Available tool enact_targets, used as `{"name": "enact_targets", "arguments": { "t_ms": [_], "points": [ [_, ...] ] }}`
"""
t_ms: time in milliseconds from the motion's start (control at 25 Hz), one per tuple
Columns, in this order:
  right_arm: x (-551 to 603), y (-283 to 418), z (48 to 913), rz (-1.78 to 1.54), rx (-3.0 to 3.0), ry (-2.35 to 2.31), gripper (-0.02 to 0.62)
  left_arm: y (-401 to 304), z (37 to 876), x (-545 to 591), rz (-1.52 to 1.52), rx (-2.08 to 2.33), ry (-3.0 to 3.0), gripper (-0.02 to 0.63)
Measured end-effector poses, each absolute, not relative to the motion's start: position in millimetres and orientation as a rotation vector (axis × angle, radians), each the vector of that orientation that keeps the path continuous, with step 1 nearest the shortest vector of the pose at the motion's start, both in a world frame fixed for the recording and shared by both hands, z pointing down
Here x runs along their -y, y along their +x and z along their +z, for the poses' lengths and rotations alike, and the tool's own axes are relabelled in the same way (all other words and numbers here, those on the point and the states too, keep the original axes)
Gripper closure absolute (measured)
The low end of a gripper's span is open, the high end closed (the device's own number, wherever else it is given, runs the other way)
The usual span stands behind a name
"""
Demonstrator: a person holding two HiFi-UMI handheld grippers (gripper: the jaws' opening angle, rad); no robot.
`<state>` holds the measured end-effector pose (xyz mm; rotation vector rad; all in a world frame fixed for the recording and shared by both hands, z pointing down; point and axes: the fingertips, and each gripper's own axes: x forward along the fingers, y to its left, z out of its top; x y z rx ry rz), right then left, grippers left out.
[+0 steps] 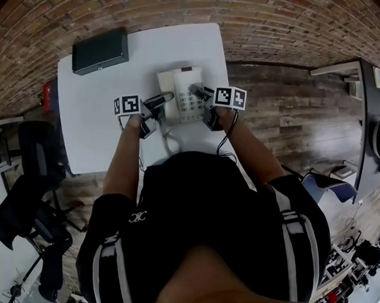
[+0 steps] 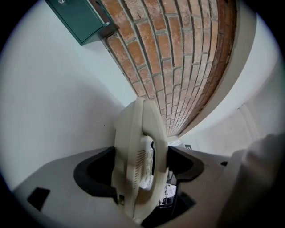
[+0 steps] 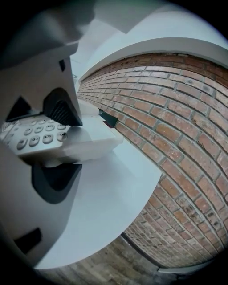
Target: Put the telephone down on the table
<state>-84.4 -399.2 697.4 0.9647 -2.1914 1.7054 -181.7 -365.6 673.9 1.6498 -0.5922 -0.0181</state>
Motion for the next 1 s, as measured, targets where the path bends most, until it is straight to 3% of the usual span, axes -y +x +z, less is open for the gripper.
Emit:
{"name": "enact_targets", "arguments": {
  "t_ms": [520,840,880,1000],
  "points": [
    [393.7,-87.5,705.5,1.68,2.183,0.941,0.36,-181.8,686.7,359.5,0.031,0.565,1.645,0.224],
    [401.6,-71.8,681.4,1.512,2.234,1.042,0.36,-209.5,653.5,367.2,0.08,0.795,1.763,0.226],
    [404.3,-68.0,672.5,1.476,2.26,1.072,0.361,-214.9,646.9,367.6,0.116,0.856,1.798,0.238],
    [412.9,-61.3,636.3,1.311,2.36,1.169,0.388,-235.3,623.9,369.5,0.253,1.102,1.898,0.477]
  ]
}}
